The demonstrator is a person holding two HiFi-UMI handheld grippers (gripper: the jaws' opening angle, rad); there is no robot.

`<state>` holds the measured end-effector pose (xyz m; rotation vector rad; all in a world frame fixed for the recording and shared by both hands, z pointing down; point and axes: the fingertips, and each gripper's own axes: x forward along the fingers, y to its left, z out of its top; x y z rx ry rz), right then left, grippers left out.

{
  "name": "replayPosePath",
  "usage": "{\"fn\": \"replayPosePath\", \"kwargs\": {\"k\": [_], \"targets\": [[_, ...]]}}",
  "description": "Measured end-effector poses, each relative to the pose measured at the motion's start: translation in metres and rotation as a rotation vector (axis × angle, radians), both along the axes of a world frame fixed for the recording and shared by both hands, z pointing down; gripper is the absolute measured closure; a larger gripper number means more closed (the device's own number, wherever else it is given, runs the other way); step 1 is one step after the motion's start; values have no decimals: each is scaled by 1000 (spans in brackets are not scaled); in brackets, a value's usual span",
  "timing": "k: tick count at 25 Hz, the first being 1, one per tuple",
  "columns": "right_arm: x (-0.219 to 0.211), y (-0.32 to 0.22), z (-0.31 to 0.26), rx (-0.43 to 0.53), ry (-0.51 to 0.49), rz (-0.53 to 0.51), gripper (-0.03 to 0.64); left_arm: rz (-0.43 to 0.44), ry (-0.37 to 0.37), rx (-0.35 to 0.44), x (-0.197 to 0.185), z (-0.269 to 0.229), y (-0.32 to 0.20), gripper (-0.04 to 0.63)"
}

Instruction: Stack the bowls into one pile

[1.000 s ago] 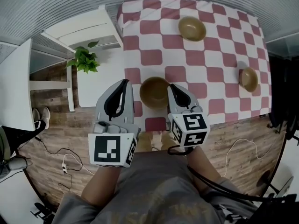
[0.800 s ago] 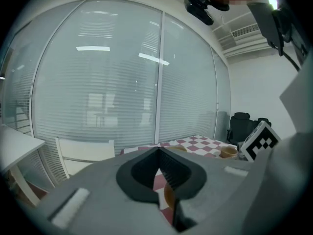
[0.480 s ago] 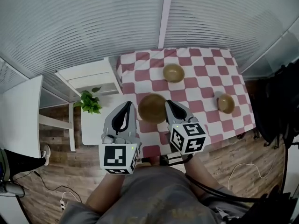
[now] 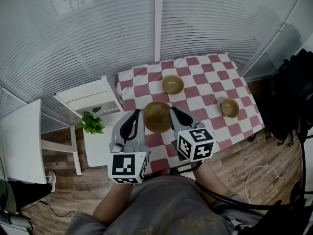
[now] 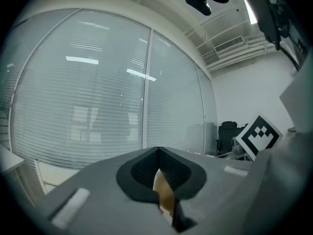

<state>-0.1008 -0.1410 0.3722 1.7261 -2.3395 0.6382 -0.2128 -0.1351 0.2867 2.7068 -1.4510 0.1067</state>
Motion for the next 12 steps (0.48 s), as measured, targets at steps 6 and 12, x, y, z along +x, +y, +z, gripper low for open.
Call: {"fn": "replayPosePath", "kwargs": {"k": [6, 12], "targets": [[3, 4, 14, -40, -5, 48, 581, 32, 10, -58, -4, 21, -3, 595], [16, 12, 17, -52, 3, 85, 581, 43, 24, -81, 0, 32, -7, 595]]}}
